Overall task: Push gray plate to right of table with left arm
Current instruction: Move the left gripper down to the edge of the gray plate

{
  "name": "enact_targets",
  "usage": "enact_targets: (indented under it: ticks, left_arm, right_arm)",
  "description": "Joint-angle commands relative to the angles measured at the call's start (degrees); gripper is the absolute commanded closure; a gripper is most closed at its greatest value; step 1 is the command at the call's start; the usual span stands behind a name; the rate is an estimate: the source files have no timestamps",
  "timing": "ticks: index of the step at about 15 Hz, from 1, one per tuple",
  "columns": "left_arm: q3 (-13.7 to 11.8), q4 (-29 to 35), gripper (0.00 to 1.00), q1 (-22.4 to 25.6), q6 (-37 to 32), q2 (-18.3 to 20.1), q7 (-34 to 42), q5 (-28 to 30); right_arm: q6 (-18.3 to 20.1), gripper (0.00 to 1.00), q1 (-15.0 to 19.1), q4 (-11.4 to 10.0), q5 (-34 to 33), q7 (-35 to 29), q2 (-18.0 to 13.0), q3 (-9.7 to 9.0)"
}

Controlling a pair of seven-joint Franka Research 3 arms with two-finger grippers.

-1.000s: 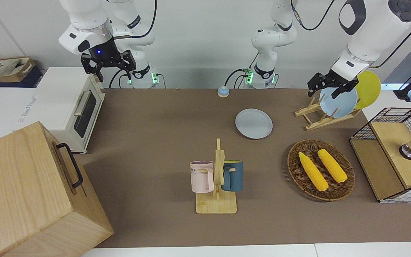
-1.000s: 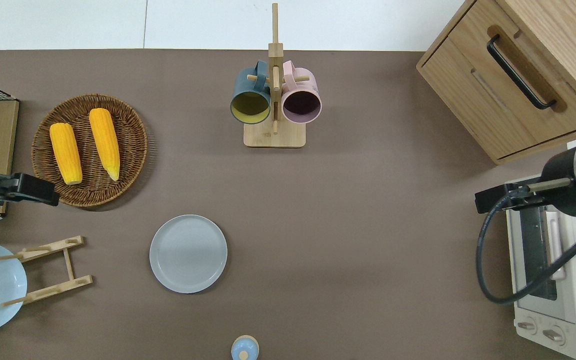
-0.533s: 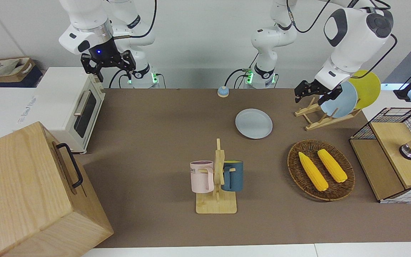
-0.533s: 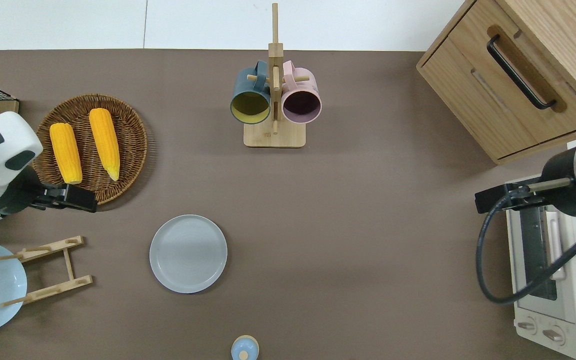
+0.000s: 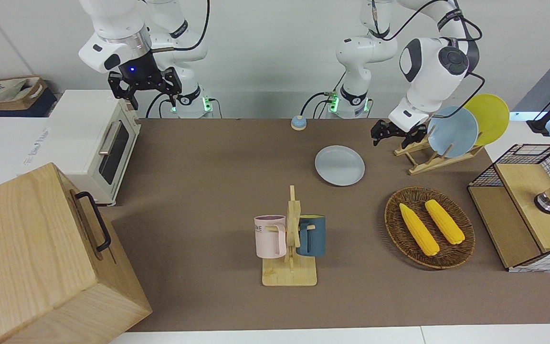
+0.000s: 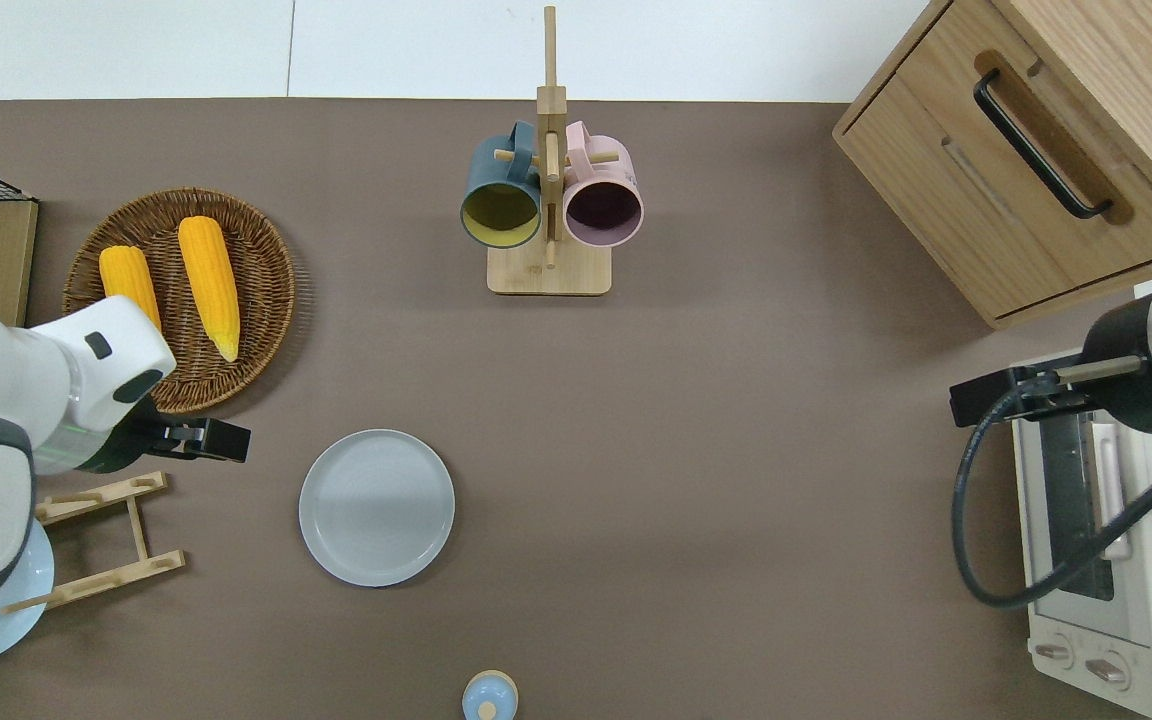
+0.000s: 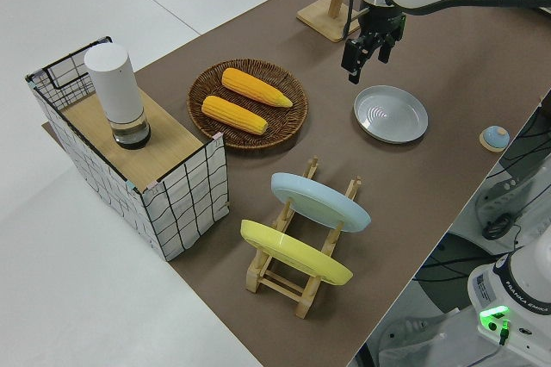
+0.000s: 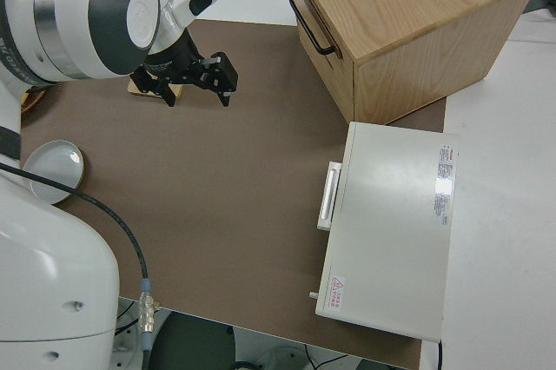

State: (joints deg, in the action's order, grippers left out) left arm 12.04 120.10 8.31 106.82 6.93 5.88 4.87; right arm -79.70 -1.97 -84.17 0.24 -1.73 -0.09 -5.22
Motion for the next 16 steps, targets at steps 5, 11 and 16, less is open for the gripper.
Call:
enact_targets:
  ticks: [5,11,16]
  left_arm:
    - [-0.7,13.8,0.01,-0.6,11.8,3.8,-3.0,2.7]
    - [-0.3,21.2,0.01,-4.4,21.3,4.4,-14.2,2.9]
    - [-0.3,26.8,0.01,-5.1,28.3,3.9,-13.7,2.8]
  right_arm:
    - [0.7,0.017,0.7,0.0,0.5,0.1,-0.4,-0.32]
    - [0.7,0.017,0.7,0.0,0.5,0.1,-0.4,-0.32]
    - [0.7,0.017,0.7,0.0,0.5,0.1,-0.4,-0.32]
